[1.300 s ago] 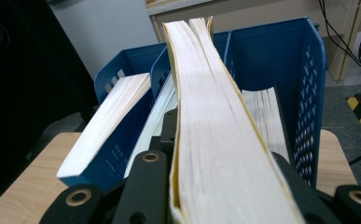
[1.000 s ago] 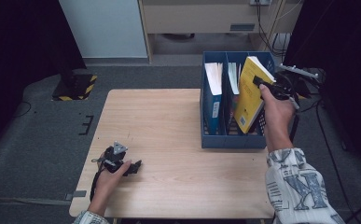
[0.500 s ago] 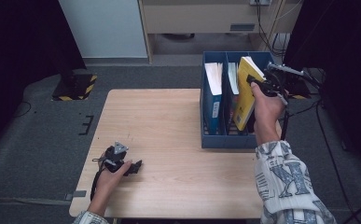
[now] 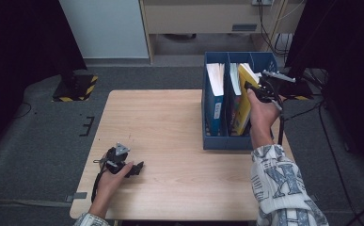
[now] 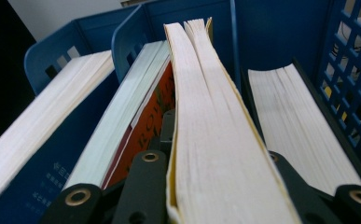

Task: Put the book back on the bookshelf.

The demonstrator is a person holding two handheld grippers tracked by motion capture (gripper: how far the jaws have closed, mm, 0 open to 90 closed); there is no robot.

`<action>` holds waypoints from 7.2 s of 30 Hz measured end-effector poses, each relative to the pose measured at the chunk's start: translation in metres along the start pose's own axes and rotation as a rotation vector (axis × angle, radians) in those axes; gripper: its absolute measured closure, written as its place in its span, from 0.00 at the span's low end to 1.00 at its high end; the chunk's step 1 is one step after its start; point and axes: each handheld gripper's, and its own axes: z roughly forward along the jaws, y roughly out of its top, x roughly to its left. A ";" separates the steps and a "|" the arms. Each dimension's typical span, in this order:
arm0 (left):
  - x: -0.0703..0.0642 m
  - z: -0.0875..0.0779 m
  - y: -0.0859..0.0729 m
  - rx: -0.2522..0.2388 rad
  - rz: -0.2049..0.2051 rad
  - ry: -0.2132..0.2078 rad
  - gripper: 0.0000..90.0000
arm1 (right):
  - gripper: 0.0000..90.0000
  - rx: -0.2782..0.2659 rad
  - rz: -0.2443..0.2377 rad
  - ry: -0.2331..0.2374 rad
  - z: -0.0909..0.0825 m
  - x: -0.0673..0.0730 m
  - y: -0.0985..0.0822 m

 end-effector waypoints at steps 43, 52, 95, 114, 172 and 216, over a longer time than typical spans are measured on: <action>0.000 0.001 0.001 0.002 0.005 -0.003 0.00 | 0.83 0.043 -0.011 -0.011 0.020 0.008 -0.025; 0.000 0.001 0.001 0.001 0.004 -0.005 0.00 | 0.83 0.049 -0.006 -0.011 0.021 0.005 -0.032; -0.001 0.001 0.001 0.002 0.006 -0.005 0.00 | 0.80 0.108 -0.022 0.035 0.001 -0.003 -0.042; -0.001 0.001 0.001 0.002 0.006 -0.004 0.00 | 0.76 0.110 0.018 0.064 -0.003 -0.005 -0.041; -0.002 0.002 0.002 0.001 0.006 -0.006 0.00 | 0.84 0.109 -0.100 0.006 0.001 0.001 0.000; -0.003 0.002 0.002 -0.005 0.003 -0.008 0.00 | 0.84 0.076 -0.089 0.004 0.021 0.004 0.018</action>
